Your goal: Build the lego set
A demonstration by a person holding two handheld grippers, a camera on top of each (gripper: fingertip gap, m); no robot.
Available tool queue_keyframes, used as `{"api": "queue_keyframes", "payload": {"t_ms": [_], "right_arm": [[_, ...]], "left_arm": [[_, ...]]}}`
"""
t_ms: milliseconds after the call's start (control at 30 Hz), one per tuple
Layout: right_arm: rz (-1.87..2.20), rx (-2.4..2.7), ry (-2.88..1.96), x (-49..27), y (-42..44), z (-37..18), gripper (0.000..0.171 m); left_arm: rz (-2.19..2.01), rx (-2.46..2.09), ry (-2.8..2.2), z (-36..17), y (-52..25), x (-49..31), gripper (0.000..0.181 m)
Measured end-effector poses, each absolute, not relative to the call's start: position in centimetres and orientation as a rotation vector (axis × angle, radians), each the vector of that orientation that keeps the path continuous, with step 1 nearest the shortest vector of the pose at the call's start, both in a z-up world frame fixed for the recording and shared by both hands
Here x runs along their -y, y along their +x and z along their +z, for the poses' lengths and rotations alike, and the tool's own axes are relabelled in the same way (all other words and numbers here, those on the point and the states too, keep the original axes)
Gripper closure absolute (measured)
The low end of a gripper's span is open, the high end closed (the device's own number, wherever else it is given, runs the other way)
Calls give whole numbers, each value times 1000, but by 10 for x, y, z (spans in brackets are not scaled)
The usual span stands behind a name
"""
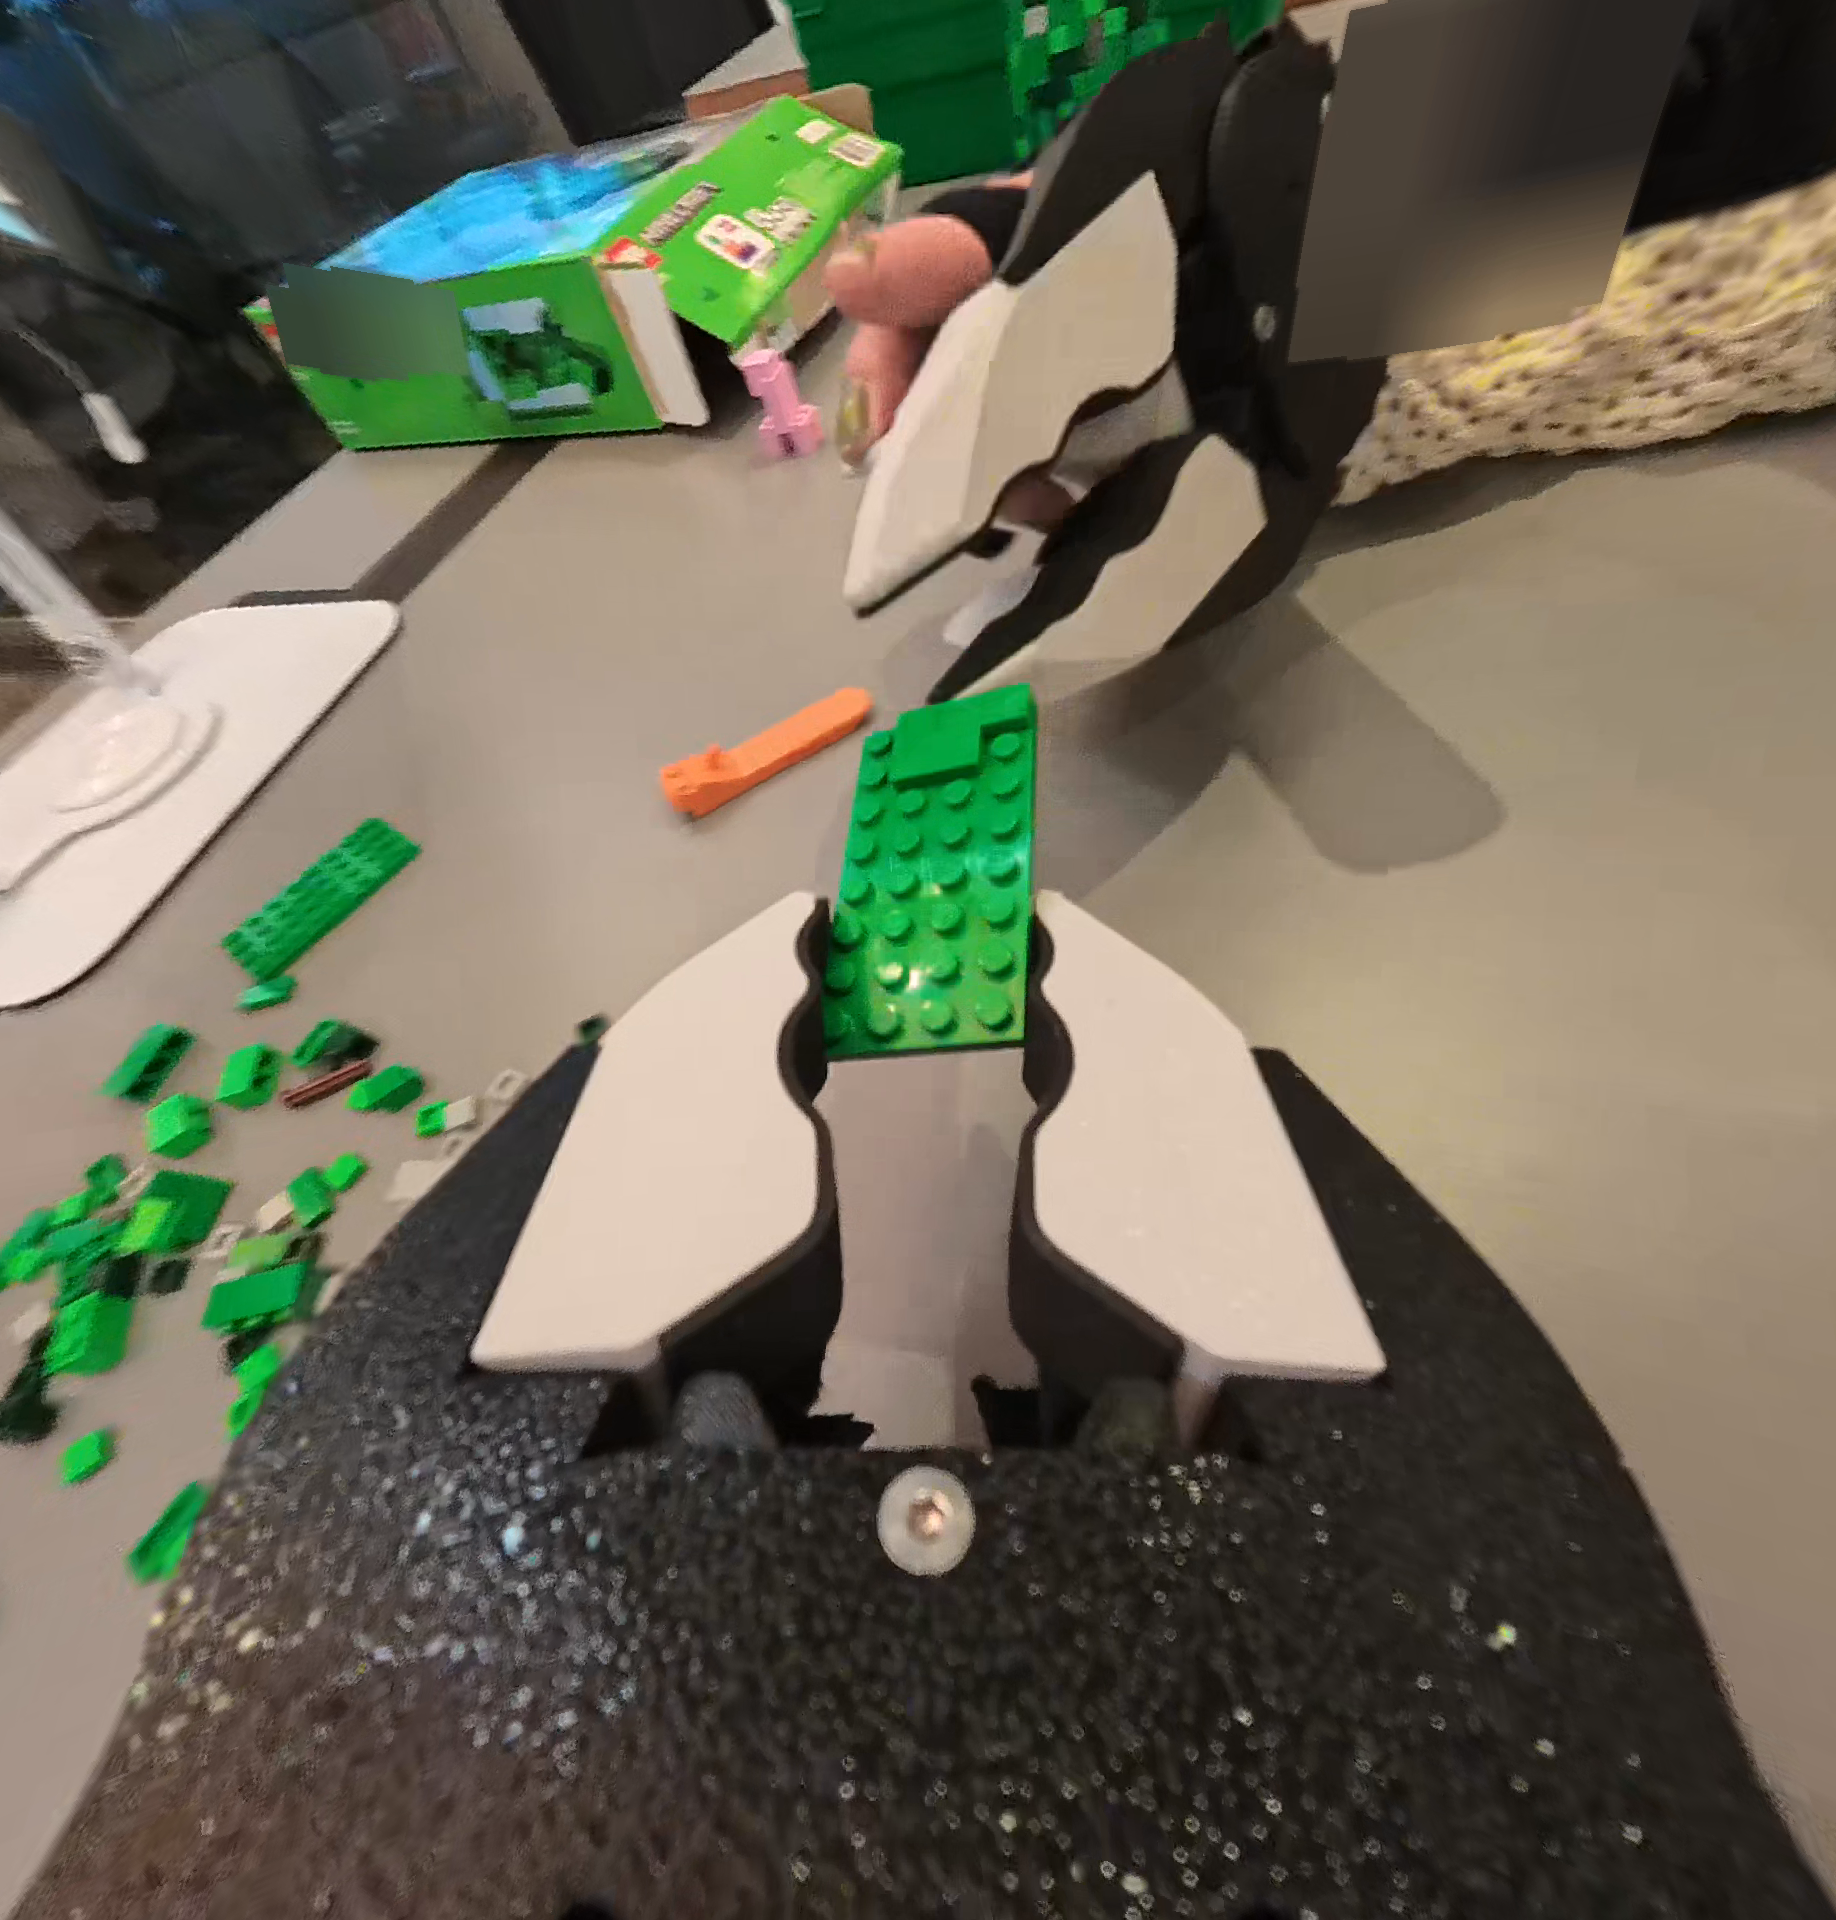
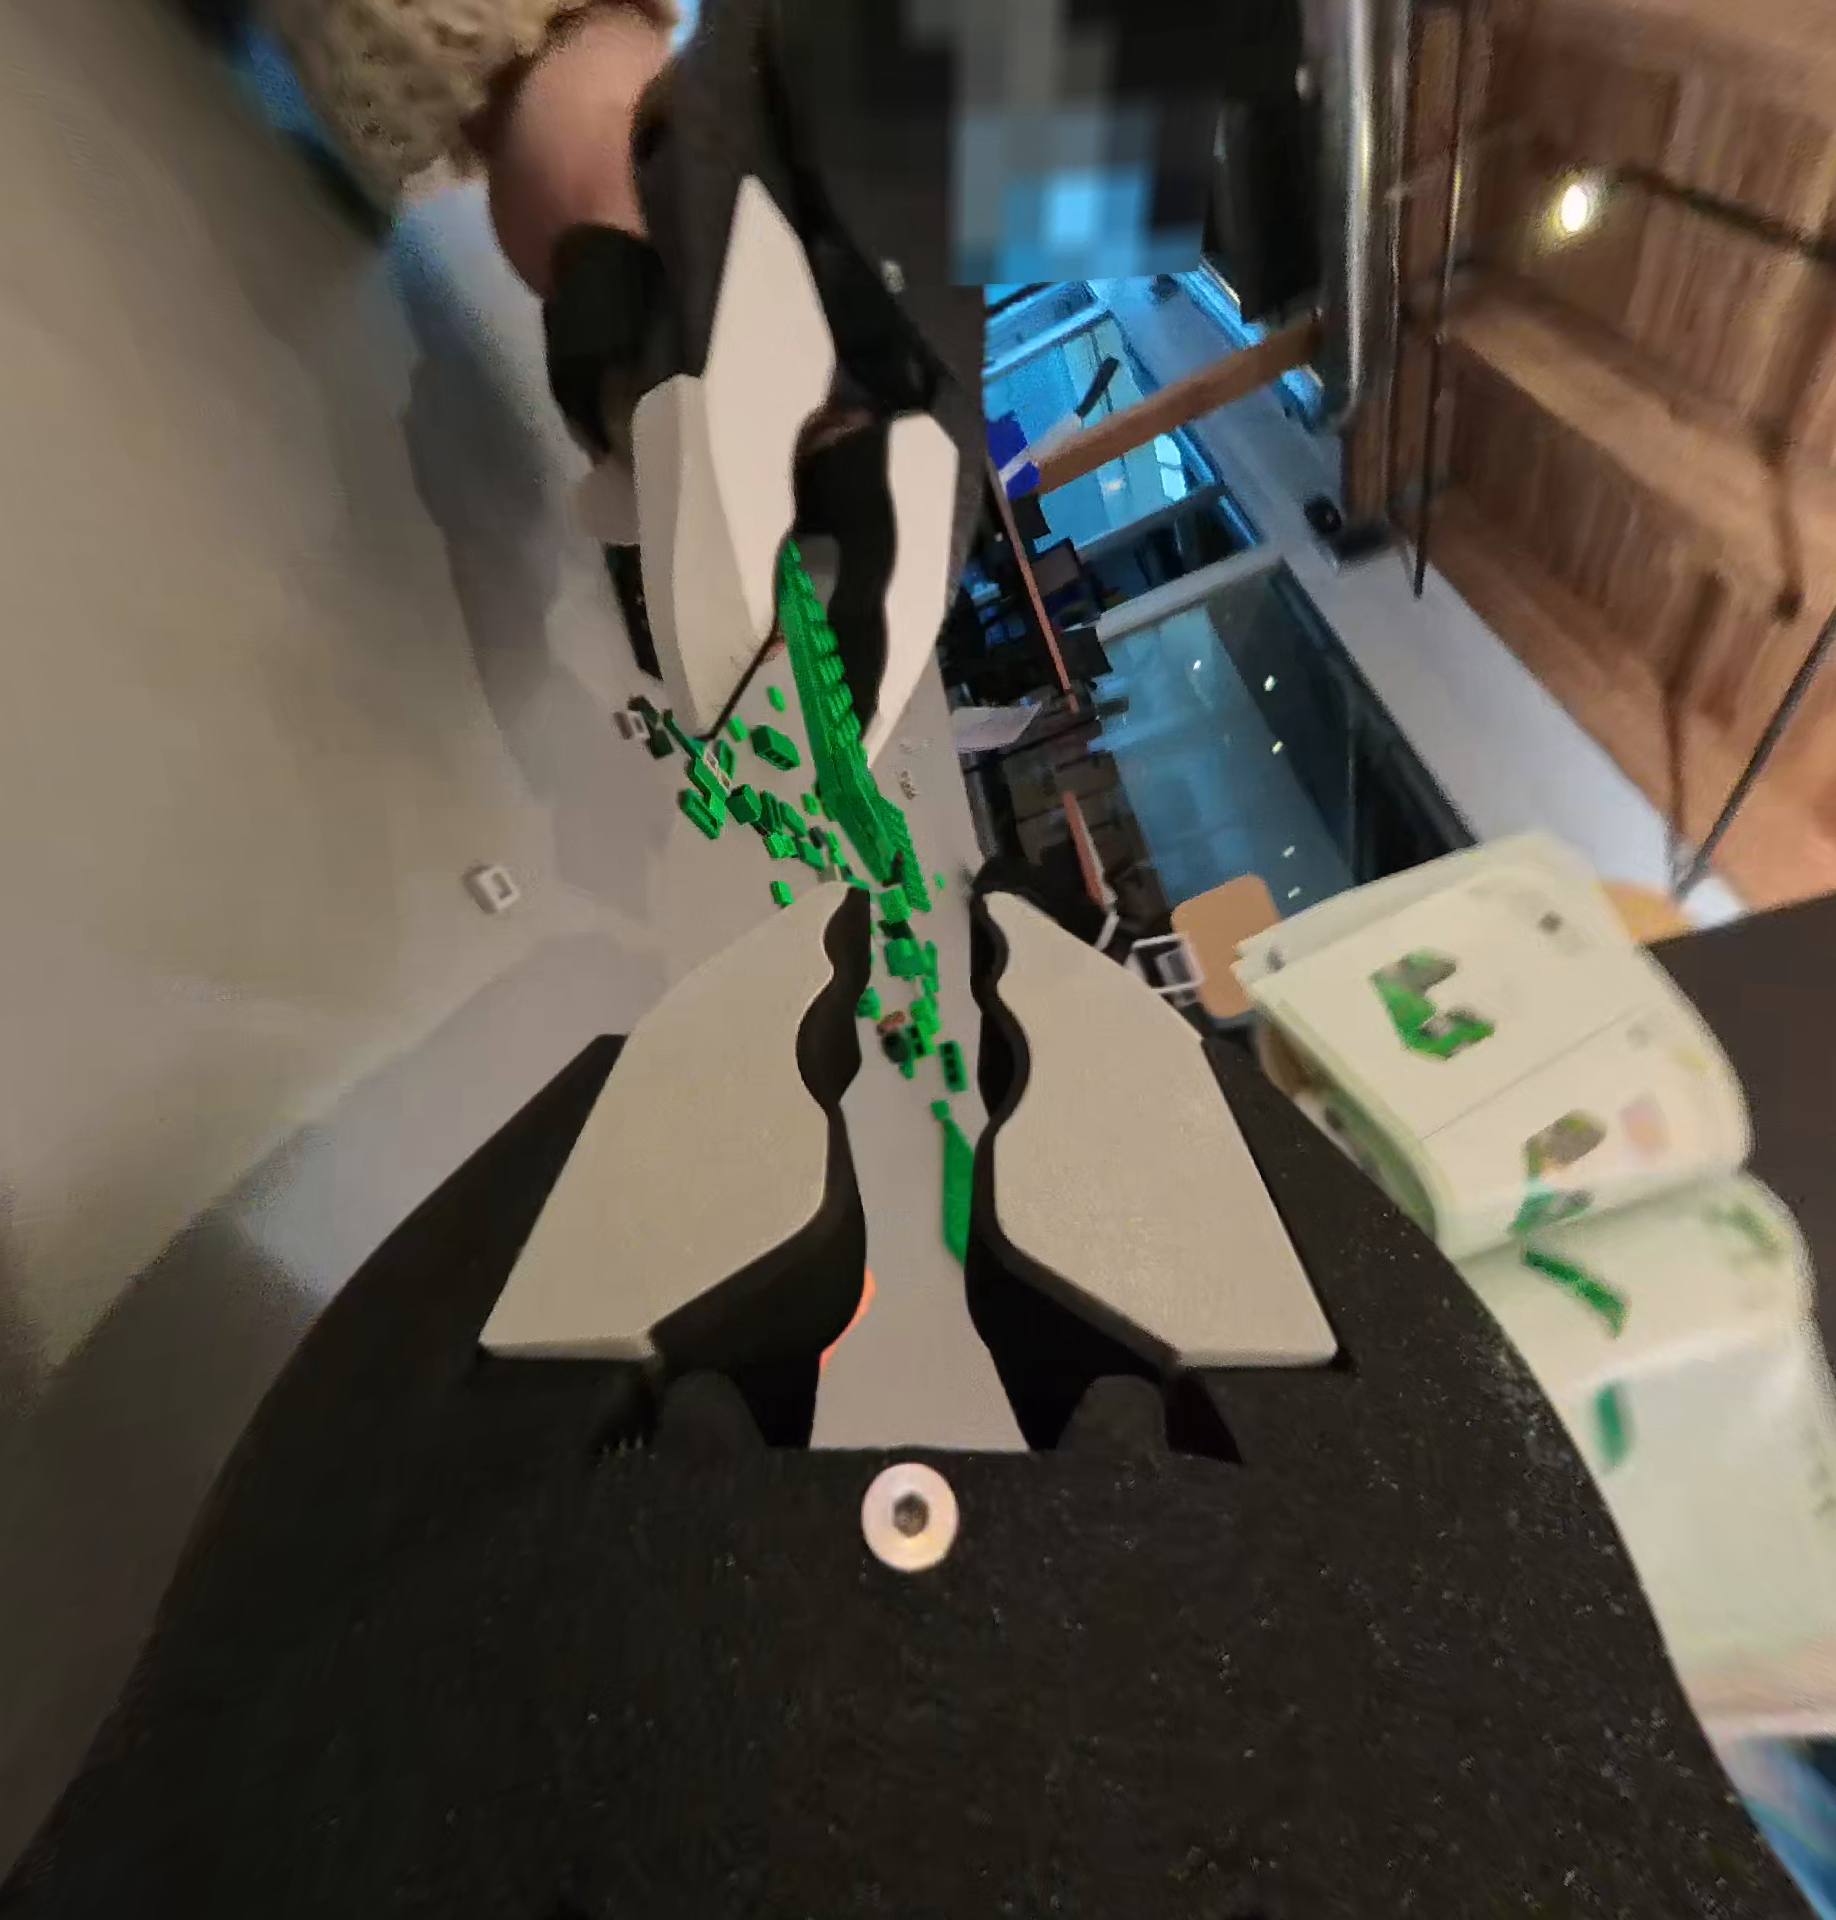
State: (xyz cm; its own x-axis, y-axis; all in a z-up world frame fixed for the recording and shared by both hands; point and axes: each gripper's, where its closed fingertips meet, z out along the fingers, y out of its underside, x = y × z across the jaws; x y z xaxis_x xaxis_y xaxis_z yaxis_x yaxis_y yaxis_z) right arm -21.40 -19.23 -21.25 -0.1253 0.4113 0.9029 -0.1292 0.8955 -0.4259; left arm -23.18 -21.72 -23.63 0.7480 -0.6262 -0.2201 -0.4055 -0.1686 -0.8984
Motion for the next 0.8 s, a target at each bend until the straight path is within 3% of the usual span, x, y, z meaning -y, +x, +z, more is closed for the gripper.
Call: {"api": "queue_keyframes", "payload": {"t_ms": [167, 467, 800], "right_arm": [[736, 1542, -490, 180, -221, -208, 153], [861, 1512, -694, 162, -227, -210, 154], [1041, 1778, -1110, 171, -279, -243, 155]], "left_arm": [[-17, -661, -1795, -230, -277, 206, 147], [353, -193, -1738, -198, -385, 215, 147], [365, -157, -1800, -217, -410, 218, 147]]}}
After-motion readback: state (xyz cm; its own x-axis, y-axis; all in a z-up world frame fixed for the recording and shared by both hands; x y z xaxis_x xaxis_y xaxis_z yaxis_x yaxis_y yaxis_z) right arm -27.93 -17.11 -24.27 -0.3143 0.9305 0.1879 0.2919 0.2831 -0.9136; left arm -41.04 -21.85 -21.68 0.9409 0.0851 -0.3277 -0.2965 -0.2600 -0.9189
